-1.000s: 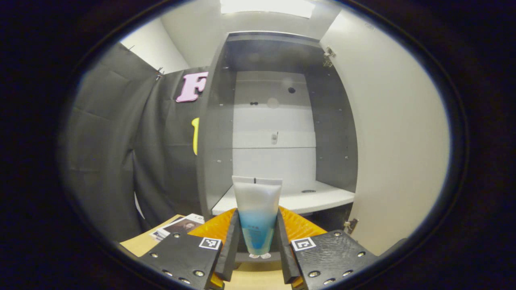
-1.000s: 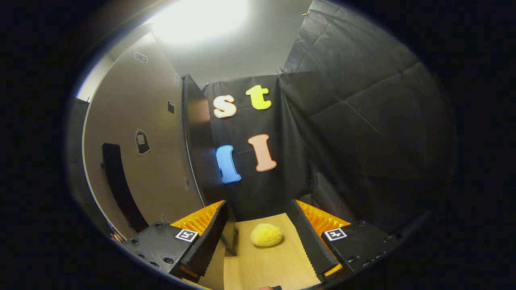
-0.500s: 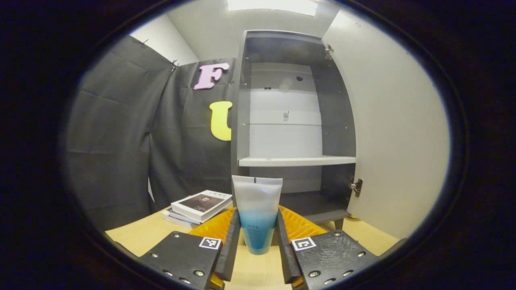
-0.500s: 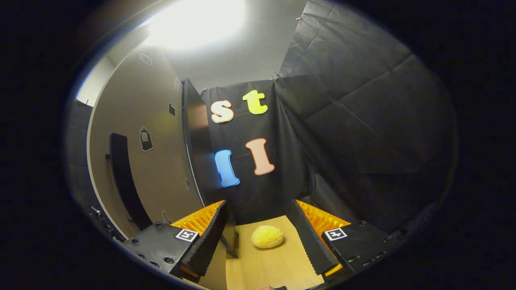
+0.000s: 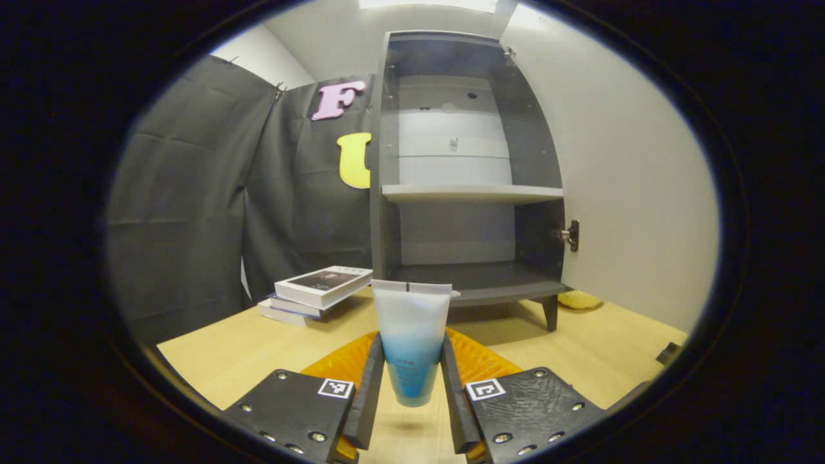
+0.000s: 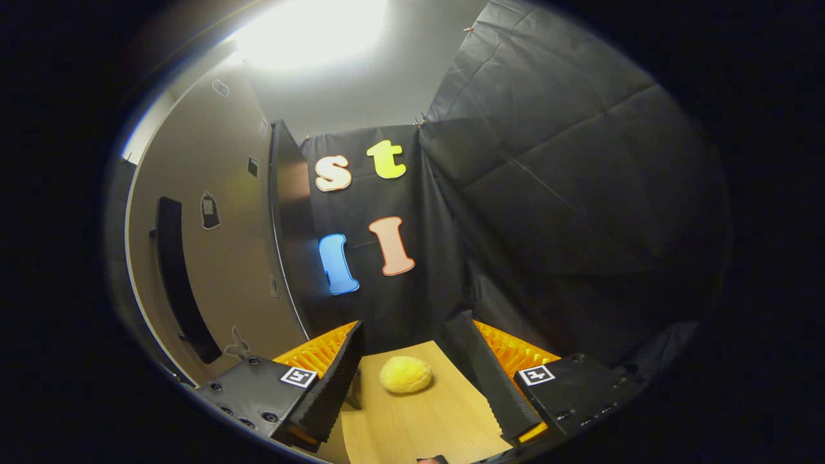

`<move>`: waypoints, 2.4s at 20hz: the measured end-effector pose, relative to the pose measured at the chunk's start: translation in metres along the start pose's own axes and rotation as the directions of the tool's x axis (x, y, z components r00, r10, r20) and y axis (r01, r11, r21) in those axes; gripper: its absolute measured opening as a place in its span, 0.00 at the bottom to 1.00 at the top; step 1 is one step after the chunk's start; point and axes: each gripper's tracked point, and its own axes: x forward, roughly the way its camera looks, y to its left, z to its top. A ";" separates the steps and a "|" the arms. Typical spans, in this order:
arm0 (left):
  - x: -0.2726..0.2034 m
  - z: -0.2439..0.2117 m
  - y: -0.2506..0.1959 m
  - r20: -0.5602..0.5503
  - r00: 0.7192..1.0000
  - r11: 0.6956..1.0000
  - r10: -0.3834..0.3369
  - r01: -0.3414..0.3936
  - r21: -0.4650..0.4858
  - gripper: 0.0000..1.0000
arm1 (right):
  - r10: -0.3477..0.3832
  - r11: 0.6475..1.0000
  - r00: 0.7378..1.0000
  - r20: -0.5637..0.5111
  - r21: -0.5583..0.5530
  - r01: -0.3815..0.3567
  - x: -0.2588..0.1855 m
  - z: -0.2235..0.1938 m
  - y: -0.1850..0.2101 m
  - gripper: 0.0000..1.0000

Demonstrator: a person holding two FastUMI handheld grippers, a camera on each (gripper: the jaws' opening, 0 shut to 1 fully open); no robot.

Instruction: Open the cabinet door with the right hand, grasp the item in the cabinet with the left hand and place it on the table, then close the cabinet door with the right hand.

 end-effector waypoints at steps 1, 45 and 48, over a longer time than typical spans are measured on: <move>-0.002 -0.009 -0.001 -0.007 1.000 1.000 0.007 -0.007 -0.002 0.46 | 0.000 1.000 1.000 -0.009 -0.008 0.000 0.000 -0.002 0.001 0.98; -0.069 0.257 0.132 0.167 0.960 0.974 0.223 -0.226 0.002 0.92 | 0.157 0.965 0.986 -0.058 -0.203 -0.165 -0.006 0.024 0.106 0.85; -0.057 0.255 0.140 0.167 0.969 0.983 0.184 -0.186 -0.004 0.90 | 0.119 0.969 0.992 -0.051 -0.214 -0.127 -0.011 0.024 0.118 0.81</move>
